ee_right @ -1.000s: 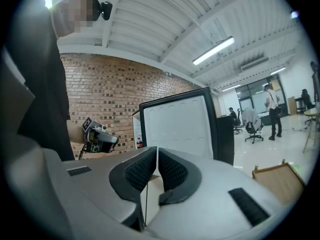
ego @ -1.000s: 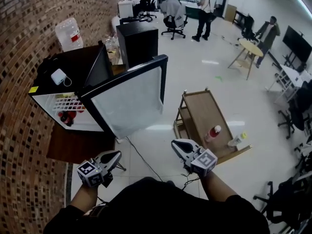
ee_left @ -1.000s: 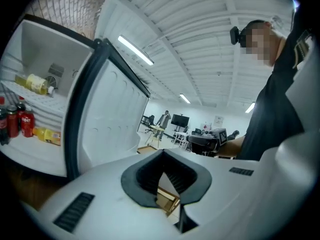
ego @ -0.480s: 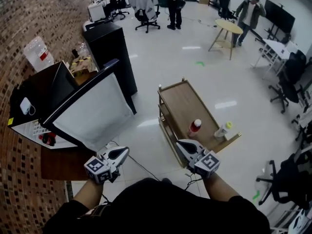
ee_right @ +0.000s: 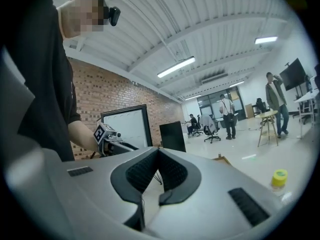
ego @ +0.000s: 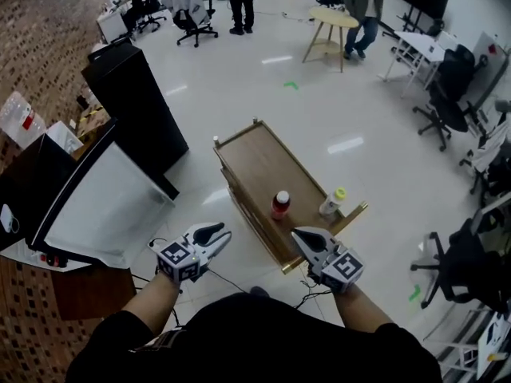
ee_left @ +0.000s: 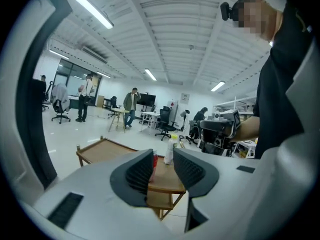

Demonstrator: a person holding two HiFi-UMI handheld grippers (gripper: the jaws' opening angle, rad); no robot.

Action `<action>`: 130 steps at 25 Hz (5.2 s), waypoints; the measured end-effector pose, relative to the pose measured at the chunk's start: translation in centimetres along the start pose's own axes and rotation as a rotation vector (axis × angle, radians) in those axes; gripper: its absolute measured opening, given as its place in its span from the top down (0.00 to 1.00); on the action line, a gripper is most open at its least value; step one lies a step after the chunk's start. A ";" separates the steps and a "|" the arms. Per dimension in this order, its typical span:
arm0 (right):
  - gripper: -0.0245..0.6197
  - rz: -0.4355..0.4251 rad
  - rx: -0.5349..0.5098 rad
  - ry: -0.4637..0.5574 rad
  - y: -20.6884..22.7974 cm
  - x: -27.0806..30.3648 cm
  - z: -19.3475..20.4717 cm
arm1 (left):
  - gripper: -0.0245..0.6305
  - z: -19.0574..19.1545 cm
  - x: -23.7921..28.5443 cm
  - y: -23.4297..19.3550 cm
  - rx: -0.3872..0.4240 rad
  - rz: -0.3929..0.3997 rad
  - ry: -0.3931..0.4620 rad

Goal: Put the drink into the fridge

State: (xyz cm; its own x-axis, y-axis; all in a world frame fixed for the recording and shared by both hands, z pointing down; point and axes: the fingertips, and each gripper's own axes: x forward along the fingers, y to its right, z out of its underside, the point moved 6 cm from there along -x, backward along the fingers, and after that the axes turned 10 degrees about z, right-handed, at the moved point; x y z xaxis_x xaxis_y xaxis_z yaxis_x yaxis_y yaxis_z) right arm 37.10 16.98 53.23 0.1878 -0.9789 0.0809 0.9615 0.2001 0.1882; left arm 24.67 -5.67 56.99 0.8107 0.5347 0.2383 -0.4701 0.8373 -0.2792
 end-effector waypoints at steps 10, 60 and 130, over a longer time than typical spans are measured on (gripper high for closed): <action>0.96 0.137 0.015 0.004 6.9 -5.3 0.3 | 0.56 2.1 13.0 -3.2 0.035 0.042 -0.134; 0.96 0.142 0.020 -0.066 10.2 -7.8 3.2 | 0.44 7.8 21.3 -3.9 0.204 -0.031 -0.343; 0.96 -0.856 -0.320 -0.143 -54.3 26.3 -0.6 | 0.44 5.6 -66.5 -4.5 -0.467 -0.704 0.801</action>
State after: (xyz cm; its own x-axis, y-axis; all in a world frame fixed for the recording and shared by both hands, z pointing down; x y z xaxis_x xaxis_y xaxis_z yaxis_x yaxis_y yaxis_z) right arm -10.03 -19.61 44.58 -0.6182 -0.7688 0.1636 0.7748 -0.6311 -0.0382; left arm -29.13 -44.37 47.59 0.9086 -0.3962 -0.1320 0.2105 0.7076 -0.6746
